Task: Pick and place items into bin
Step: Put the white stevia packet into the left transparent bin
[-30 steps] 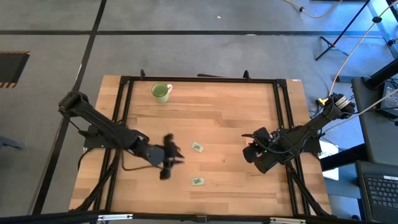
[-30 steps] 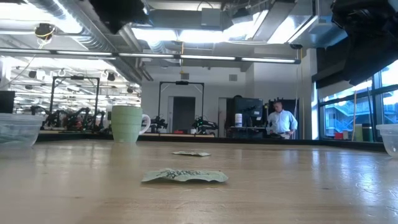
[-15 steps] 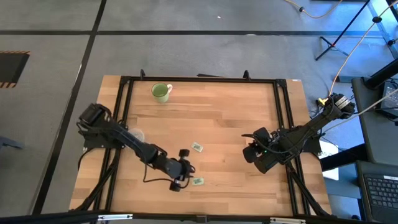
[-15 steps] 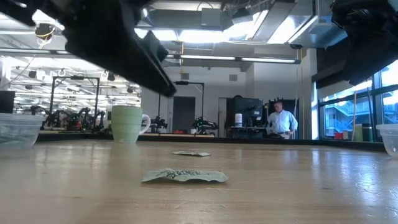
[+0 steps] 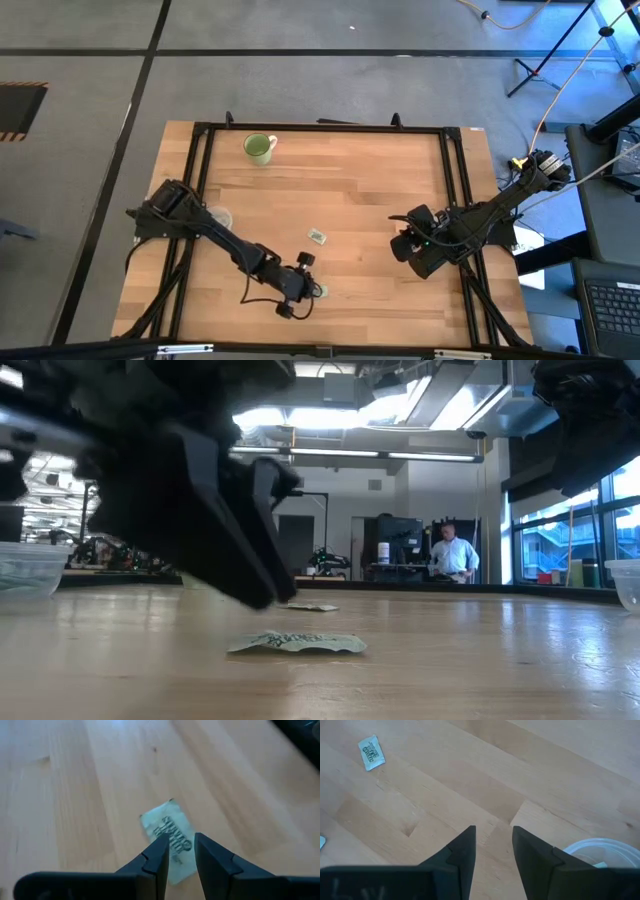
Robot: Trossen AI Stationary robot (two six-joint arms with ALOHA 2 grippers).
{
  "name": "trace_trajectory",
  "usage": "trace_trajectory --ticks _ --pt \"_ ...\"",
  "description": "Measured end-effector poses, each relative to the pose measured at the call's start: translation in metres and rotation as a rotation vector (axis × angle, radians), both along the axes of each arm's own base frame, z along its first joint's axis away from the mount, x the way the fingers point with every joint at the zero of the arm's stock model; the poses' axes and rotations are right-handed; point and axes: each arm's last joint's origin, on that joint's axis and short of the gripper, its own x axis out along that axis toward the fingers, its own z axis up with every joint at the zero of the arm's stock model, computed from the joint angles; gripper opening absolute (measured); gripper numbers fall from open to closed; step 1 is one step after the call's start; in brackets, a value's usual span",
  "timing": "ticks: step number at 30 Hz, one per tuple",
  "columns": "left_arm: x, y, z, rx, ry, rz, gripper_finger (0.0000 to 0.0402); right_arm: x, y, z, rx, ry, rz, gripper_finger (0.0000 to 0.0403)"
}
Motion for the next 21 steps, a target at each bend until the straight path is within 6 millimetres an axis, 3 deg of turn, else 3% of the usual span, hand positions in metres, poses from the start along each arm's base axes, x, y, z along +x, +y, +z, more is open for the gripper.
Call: trace_trajectory --ticks 12,21 --pt "0.003 0.002 -0.018 -0.011 0.057 0.033 0.0081 0.000 0.000 0.000 0.000 0.000 0.000 0.0132" --pt "0.002 0.003 -0.018 -0.006 0.066 0.029 0.0012 0.000 0.000 0.000 0.000 0.000 0.000 0.0132"
